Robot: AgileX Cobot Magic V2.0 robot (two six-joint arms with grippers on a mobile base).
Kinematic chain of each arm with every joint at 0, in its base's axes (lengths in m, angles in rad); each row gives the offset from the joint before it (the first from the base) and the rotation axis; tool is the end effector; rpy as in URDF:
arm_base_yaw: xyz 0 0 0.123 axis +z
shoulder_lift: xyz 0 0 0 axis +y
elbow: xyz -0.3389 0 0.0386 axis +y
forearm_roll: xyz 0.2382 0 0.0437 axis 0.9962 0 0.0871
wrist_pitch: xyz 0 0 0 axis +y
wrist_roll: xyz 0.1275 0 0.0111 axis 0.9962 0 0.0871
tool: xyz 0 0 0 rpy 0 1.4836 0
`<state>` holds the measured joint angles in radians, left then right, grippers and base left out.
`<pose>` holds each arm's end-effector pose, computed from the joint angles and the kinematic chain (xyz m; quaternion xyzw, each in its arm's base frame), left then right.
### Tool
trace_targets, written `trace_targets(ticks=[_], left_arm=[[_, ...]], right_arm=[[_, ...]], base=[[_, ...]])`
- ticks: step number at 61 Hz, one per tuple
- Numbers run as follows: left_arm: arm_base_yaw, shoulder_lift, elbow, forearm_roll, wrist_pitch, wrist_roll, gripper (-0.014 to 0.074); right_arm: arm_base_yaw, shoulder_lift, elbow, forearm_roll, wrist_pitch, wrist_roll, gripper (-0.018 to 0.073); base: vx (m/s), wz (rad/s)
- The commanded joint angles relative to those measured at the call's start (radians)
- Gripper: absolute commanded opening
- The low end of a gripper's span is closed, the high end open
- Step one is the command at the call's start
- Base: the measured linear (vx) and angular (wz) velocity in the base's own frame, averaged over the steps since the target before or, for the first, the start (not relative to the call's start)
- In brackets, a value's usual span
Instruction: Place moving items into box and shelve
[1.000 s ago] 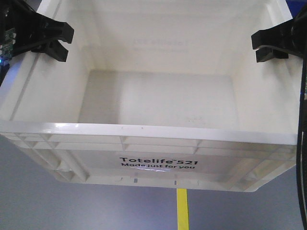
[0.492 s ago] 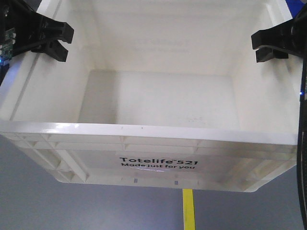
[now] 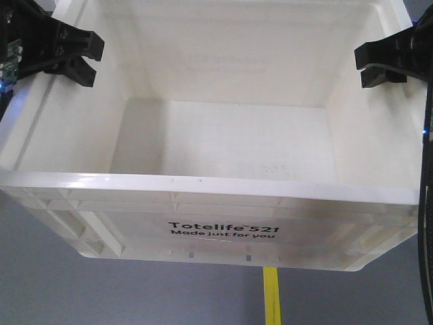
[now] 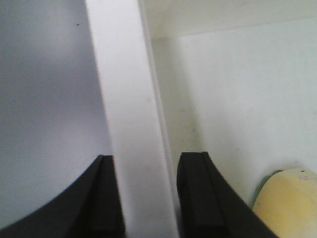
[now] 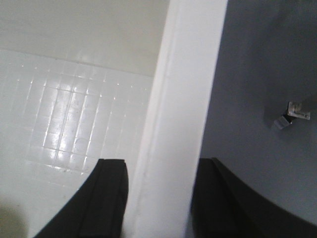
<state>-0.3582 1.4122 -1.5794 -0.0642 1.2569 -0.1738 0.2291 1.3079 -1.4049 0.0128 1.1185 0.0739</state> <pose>0.2604 -0.1058 0.4388 0.0874 0.9554 -0.1046 0.2619 0.2510 0.0600 0.4239 -0.0728 0.9470 0.0535 0.3084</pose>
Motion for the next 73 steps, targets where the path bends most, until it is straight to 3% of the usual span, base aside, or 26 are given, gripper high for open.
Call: trace_targets(ticks=[1, 73], left_arm=[[-0.009, -0.054, -0.051, -0.063, -0.107, 0.013, -0.0004], [-0.009, -0.054, -0.051, -0.063, -0.106, 0.013, -0.0004]], right_arm=[[-0.002, -0.033, -0.044, -0.007, -0.11, 0.016, -0.0006], [-0.002, -0.033, -0.044, -0.013, -0.11, 0.016, -0.0006]], base=[[0.62, 0.01], [0.61, -0.03]])
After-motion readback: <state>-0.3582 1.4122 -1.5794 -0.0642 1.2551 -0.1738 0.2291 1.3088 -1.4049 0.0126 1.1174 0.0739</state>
